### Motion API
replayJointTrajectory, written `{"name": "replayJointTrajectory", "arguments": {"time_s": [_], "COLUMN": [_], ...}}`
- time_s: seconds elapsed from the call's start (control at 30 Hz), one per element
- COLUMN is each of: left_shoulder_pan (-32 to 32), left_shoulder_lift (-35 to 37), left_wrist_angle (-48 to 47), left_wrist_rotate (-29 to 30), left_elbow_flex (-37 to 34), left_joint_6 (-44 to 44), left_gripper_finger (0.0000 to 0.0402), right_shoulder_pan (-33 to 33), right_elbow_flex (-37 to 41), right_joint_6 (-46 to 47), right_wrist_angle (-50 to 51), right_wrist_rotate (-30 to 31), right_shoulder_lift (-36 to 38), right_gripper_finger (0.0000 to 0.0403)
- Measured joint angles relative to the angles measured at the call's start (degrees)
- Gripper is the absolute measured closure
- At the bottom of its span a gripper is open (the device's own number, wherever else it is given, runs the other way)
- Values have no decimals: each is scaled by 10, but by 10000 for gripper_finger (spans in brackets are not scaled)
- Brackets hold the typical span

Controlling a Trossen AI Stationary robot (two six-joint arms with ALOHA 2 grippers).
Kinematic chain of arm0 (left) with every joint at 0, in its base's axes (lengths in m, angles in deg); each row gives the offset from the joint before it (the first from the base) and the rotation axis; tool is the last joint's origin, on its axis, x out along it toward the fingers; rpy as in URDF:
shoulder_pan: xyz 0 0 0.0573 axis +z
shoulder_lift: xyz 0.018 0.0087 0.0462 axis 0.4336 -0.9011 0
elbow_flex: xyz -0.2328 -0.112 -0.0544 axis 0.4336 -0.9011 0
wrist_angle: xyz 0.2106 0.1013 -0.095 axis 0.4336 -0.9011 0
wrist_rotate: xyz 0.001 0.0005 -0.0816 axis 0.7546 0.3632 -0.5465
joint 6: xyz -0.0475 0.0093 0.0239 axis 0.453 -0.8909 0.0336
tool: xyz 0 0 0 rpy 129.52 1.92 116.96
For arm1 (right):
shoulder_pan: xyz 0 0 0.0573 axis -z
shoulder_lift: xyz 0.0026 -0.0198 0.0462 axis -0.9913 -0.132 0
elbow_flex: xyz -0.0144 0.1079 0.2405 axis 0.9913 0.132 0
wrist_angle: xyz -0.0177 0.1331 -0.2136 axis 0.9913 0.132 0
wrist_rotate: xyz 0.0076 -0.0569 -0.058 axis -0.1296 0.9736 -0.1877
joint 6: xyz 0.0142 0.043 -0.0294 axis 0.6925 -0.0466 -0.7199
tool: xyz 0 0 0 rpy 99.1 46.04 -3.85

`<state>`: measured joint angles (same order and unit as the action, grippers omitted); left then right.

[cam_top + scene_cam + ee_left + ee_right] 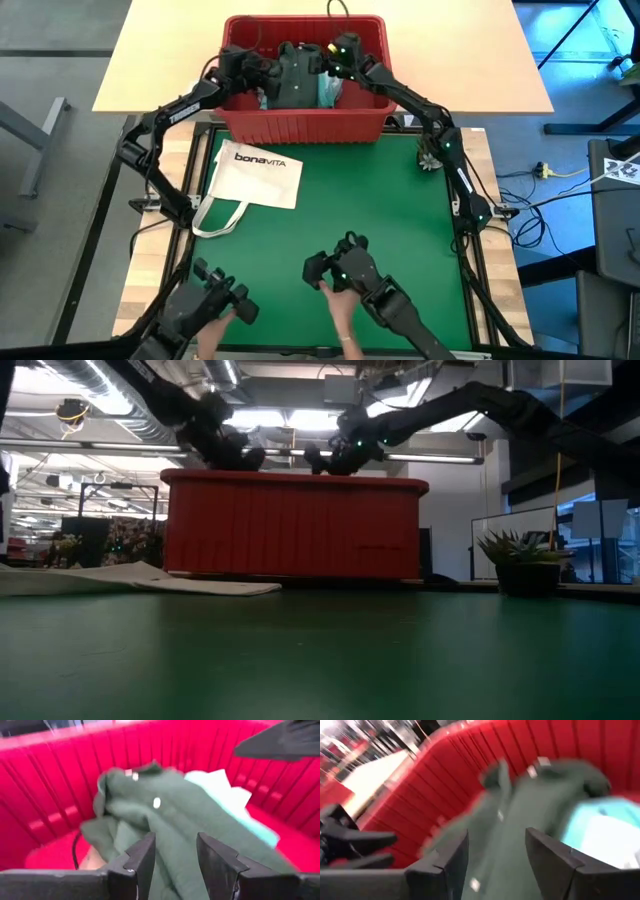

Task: Fold Laundry from Bin
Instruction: Put the stack clothes into the red laundry bin

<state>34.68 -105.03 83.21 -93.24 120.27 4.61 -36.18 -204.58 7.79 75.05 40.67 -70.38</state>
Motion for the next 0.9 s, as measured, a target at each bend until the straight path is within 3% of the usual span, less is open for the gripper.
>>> {"name": "replayJointTrajectory", "arguments": {"time_s": [0.2, 0.47, 0.9], "left_shoulder_pan": [-11, -57, -116], "left_shoulder_lift": [66, 135, 145], "left_wrist_angle": [-20, -75, -91], "left_wrist_rotate": [-3, -16, -10], "left_elbow_flex": [1, 2, 2], "left_joint_6": [1, 1, 1], "left_gripper_finger": [263, 262, 262], "right_shoulder_pan": [-6, -18, -14], "right_elbow_flex": [-5, -4, -5], "right_joint_6": [-1, -46, -124], "right_wrist_angle": [-24, -45, 10], "right_wrist_rotate": [-18, -38, 3], "right_shoulder_lift": [0, -17, -32], "right_gripper_finger": [253, 392, 396]}}
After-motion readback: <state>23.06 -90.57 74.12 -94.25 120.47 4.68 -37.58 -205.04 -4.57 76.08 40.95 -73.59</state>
